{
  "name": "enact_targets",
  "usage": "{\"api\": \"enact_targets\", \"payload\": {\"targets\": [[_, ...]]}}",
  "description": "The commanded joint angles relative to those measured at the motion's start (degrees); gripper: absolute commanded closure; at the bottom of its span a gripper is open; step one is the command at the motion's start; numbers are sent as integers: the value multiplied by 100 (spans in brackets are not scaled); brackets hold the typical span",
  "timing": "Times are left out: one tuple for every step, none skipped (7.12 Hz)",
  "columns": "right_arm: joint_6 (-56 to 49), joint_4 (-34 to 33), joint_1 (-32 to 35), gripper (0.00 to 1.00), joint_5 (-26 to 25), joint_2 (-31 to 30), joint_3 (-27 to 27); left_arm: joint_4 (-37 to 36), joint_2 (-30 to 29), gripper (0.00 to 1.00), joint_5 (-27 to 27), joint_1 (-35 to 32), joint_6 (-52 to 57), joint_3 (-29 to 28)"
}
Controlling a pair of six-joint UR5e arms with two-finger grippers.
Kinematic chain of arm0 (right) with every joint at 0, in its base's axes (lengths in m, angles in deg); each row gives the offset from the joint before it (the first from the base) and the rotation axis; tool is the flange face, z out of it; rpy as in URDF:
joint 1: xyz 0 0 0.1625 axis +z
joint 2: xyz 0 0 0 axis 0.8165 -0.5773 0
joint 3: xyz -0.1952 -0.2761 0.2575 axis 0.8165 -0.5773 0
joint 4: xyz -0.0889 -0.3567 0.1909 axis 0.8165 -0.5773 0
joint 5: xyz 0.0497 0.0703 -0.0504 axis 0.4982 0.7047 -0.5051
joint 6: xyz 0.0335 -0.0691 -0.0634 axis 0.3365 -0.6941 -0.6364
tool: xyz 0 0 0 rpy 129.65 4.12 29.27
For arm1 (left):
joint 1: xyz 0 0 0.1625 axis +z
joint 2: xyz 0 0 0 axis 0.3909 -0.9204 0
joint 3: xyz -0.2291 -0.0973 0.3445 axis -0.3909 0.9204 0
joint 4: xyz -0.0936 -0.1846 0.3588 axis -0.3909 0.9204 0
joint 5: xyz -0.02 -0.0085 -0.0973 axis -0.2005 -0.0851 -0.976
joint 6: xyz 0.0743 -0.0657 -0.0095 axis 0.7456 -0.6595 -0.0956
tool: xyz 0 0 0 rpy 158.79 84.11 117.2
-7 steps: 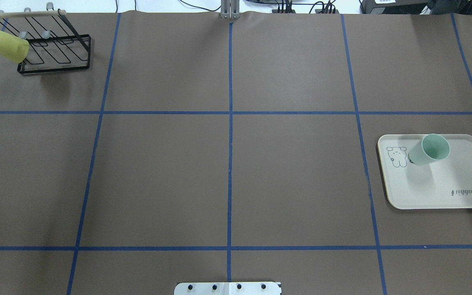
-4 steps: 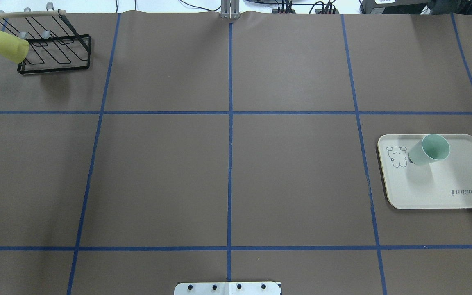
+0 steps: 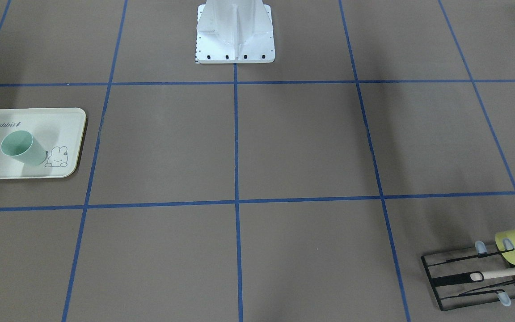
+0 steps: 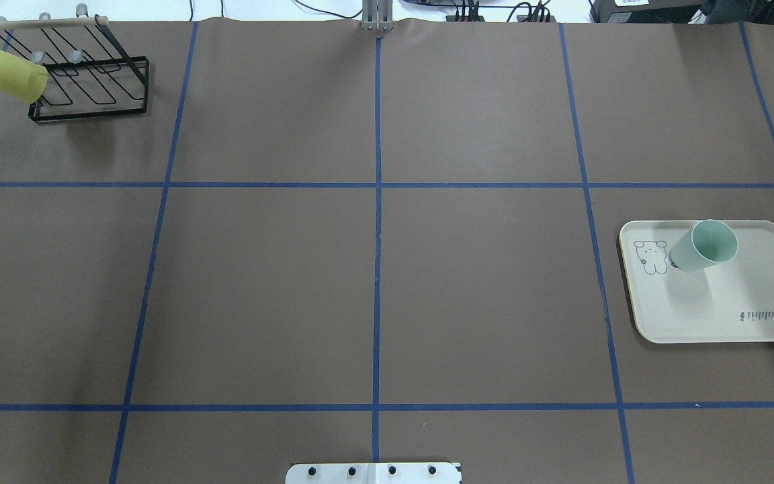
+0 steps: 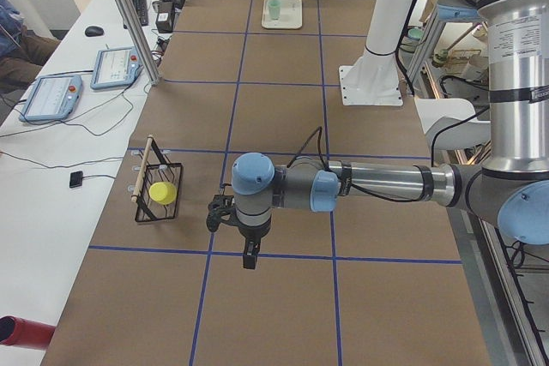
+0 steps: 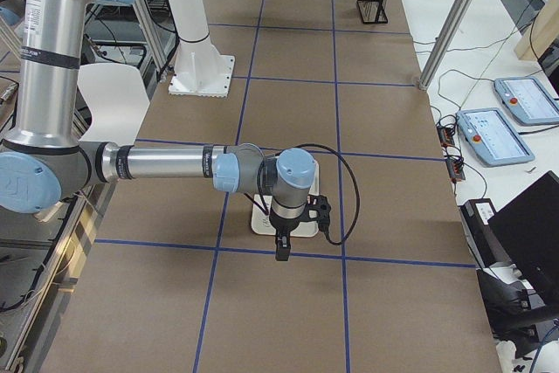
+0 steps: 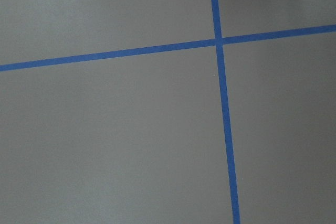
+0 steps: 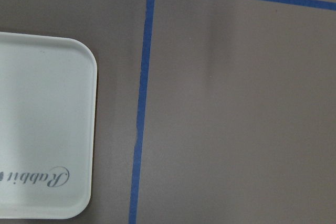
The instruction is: Left arm grabs green cup and hands to right arm on tray
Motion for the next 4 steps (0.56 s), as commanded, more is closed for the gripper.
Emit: {"api": "enact_targets", "payload": {"targets": [[-12,0,0,0,10,0,-3,4,6,0,0,0,0,11],[-12,0,0,0,10,0,-3,5,6,0,0,9,0,11],[-21,0,-9,0,10,-9,-3,5,6,0,-9,9,0,11],[-21,0,0,0,19,-9,-3,5,6,0,-9,44,0,11]]}}
